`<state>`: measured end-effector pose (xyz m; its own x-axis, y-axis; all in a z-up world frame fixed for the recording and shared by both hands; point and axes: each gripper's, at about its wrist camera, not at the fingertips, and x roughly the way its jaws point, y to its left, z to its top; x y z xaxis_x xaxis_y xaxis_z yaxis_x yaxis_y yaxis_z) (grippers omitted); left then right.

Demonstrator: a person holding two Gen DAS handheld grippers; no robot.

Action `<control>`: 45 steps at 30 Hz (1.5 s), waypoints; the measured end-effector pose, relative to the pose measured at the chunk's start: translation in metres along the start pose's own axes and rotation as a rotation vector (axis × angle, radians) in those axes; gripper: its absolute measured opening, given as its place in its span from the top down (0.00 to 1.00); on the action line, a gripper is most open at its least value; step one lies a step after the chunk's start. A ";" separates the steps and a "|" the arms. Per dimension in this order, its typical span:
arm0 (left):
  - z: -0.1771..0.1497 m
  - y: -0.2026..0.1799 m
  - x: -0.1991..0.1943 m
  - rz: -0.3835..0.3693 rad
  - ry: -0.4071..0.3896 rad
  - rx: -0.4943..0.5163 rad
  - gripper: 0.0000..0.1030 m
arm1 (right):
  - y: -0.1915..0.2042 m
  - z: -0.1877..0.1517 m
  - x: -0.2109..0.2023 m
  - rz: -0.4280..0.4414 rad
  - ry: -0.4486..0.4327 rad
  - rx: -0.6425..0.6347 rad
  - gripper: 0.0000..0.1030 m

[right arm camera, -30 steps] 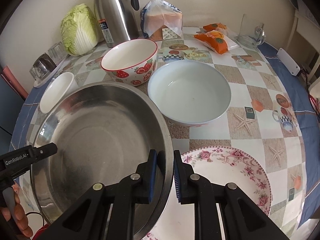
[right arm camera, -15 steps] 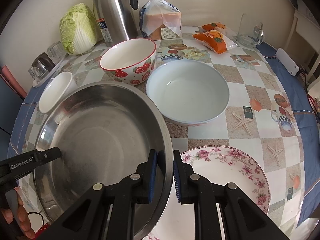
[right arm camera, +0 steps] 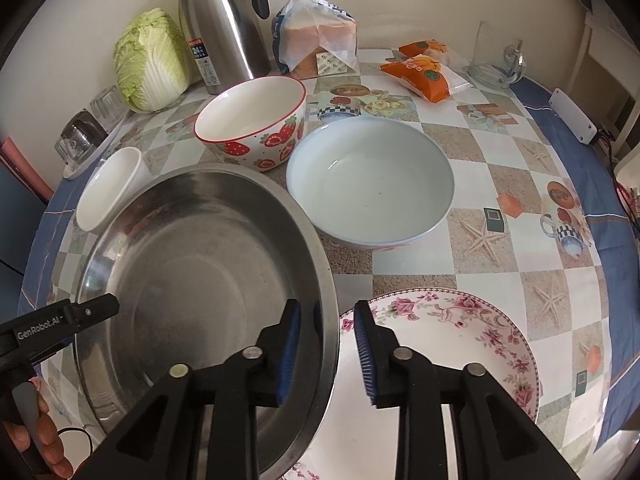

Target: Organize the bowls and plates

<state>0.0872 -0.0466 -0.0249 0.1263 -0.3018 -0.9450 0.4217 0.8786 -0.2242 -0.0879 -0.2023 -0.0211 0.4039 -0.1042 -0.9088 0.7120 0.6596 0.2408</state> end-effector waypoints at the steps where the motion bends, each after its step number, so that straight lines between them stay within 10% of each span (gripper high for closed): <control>1: 0.000 0.001 -0.001 -0.001 0.001 0.000 0.51 | 0.000 0.000 -0.001 -0.002 -0.001 0.000 0.61; 19: -0.001 0.000 -0.025 0.037 -0.067 0.024 0.20 | 0.003 0.005 -0.021 -0.013 -0.071 -0.008 0.28; 32: 0.002 0.004 -0.025 0.077 -0.109 -0.004 0.17 | 0.001 0.005 -0.019 -0.013 -0.077 -0.005 0.01; 34: 0.003 0.003 -0.025 0.092 -0.110 0.004 0.00 | 0.002 0.005 -0.020 -0.012 -0.080 -0.008 0.01; 45: 0.000 -0.005 -0.044 0.137 -0.181 0.040 0.00 | -0.003 0.005 -0.028 -0.029 -0.092 0.003 0.00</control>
<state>0.0793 -0.0375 0.0182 0.3422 -0.2457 -0.9069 0.4243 0.9016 -0.0842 -0.0988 -0.2048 0.0056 0.4336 -0.1911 -0.8806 0.7258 0.6532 0.2157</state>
